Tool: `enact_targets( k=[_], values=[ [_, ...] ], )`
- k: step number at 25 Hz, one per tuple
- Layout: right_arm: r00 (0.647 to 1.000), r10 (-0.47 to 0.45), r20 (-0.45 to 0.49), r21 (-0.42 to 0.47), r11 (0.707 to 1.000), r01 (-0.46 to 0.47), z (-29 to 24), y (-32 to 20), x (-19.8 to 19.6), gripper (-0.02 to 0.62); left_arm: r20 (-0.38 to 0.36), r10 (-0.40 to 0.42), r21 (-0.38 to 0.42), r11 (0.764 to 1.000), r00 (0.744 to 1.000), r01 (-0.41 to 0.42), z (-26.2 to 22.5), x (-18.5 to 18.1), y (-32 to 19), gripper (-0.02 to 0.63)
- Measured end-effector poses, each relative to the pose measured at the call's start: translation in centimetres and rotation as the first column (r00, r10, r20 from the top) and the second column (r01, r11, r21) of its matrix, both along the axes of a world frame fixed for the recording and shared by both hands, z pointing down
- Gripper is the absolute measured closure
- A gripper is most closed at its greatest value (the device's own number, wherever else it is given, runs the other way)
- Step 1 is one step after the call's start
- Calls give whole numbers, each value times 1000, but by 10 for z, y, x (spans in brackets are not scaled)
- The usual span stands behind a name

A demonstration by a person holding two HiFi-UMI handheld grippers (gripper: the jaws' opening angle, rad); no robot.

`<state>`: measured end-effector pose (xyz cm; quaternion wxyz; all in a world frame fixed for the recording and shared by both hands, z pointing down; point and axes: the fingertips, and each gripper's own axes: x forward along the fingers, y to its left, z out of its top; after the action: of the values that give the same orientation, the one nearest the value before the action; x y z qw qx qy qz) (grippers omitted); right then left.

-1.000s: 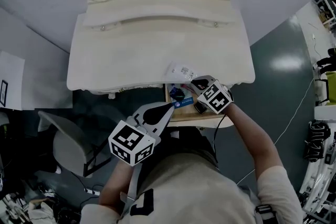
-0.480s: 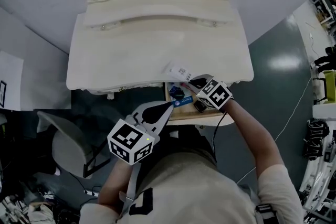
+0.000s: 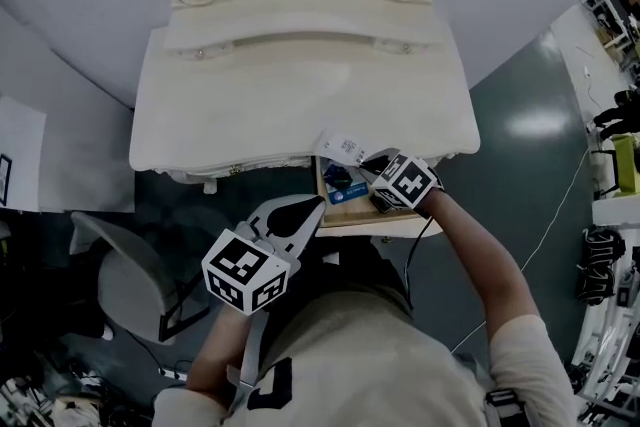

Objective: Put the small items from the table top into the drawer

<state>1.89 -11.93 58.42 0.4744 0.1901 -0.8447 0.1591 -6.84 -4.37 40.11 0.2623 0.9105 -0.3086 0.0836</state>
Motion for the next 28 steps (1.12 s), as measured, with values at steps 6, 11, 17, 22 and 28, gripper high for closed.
enact_targets(
  k=[6,11,17,22,28],
  values=[
    [1000,0,-27,-14,1000,0,1,5,7,566,-9,-26,1,1000,1000,26,-1,-9,-1,549],
    [997,-5,-76,-28,1000,3,6,13,18,566,-17,-23,5,1000,1000,23,-3,-6,0,549],
    [992,15,-124,-1,1000,-15,8,19,35,566,-12,-2,3,1000,1000,2,0,4,6,549],
    [993,19,-116,0,1000,-19,5,24,47,566,-3,-5,8,1000,1000,5,-4,15,9,549],
    [996,2,-92,1,1000,-2,-1,26,69,566,27,-29,17,999,999,29,-13,39,4,550]
  ],
)
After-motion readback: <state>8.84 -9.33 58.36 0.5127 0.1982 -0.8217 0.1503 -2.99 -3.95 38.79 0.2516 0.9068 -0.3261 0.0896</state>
